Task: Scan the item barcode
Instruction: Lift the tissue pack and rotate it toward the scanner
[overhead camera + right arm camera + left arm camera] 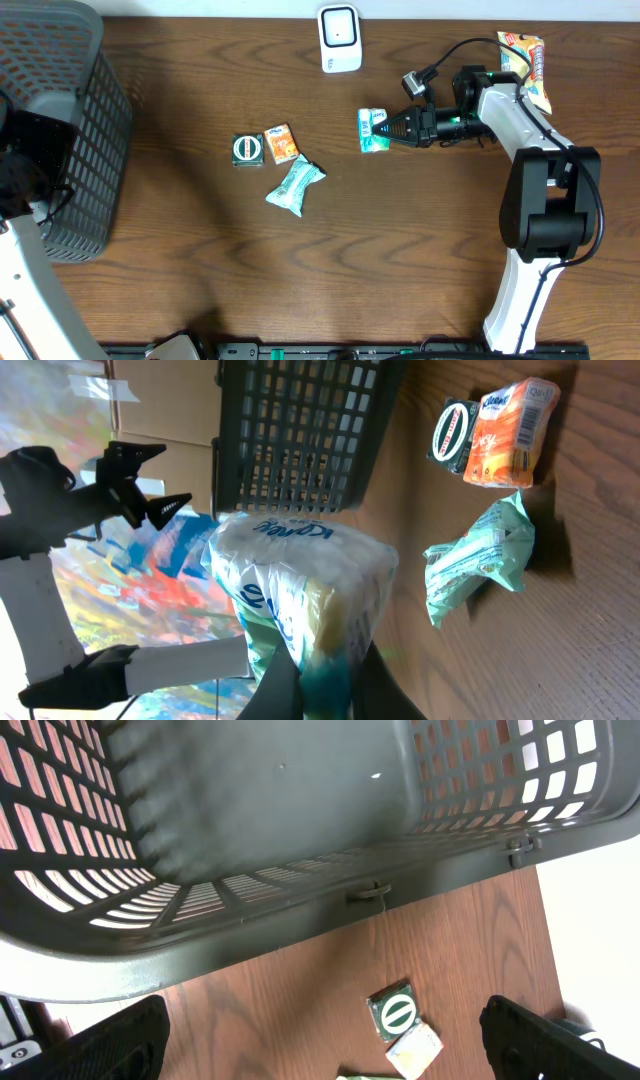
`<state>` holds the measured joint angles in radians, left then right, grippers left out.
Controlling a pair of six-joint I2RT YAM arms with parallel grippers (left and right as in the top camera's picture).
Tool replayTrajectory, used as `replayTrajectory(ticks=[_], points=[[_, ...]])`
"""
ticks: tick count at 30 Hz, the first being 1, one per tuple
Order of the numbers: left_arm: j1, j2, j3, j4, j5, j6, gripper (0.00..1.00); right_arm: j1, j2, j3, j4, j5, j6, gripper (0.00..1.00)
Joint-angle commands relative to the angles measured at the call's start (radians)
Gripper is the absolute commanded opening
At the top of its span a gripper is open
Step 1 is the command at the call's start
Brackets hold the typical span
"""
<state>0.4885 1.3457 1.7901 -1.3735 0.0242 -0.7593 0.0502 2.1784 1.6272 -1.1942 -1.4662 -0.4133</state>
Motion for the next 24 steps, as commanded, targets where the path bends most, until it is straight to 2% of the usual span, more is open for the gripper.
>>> replayTrajectory(ticks=[1,24], points=[[0.004,0.0,0.003,-0.003,-0.006,-0.002,0.98,0.004,-0.026,-0.004,0.001,-0.036,-0.023,0.01],[0.004,0.0,0.003,-0.003,-0.006,-0.002,0.98,0.004,-0.026,-0.004,0.001,-0.018,-0.037,0.01]])
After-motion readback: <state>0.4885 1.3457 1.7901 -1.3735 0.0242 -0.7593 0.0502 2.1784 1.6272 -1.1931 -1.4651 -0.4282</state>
